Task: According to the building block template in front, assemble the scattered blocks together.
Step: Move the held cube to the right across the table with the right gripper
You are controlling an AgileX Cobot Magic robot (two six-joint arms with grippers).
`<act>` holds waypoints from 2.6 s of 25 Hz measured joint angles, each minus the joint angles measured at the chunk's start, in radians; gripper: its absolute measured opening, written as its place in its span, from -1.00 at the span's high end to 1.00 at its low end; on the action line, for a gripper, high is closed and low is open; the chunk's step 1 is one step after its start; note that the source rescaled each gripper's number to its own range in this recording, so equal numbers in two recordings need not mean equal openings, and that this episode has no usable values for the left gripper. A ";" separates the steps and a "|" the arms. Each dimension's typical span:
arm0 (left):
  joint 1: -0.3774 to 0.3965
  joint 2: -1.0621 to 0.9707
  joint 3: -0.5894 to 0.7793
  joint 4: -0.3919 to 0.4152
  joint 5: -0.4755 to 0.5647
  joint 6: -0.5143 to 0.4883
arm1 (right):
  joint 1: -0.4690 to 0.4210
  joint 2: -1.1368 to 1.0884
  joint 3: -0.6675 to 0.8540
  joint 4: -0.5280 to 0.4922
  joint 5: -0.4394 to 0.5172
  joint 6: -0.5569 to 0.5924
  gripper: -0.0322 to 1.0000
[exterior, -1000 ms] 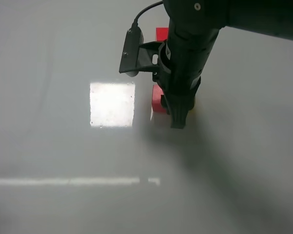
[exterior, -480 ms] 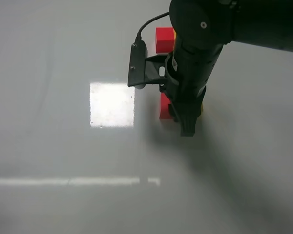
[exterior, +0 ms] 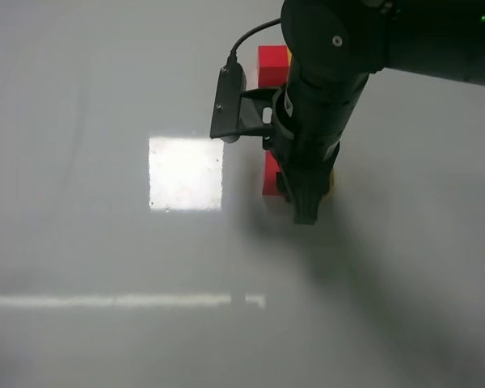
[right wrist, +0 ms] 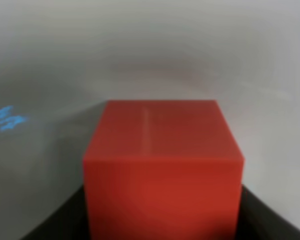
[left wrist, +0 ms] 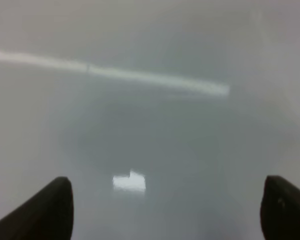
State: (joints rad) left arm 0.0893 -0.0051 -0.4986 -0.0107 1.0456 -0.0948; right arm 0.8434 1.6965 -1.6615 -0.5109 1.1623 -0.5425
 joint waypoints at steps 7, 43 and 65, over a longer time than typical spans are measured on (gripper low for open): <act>0.000 0.000 0.000 0.000 0.000 0.000 | 0.001 -0.002 0.000 -0.004 -0.002 -0.014 -0.02; 0.000 0.000 0.000 0.000 -0.002 0.001 | 0.001 -0.039 0.001 -0.031 0.010 -0.022 0.93; 0.000 0.000 0.000 0.000 -0.002 0.001 | 0.001 -0.147 0.001 0.060 0.021 0.100 -0.49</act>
State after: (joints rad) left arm 0.0893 -0.0051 -0.4986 -0.0107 1.0436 -0.0940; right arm 0.8443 1.5490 -1.6607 -0.4513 1.1835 -0.4423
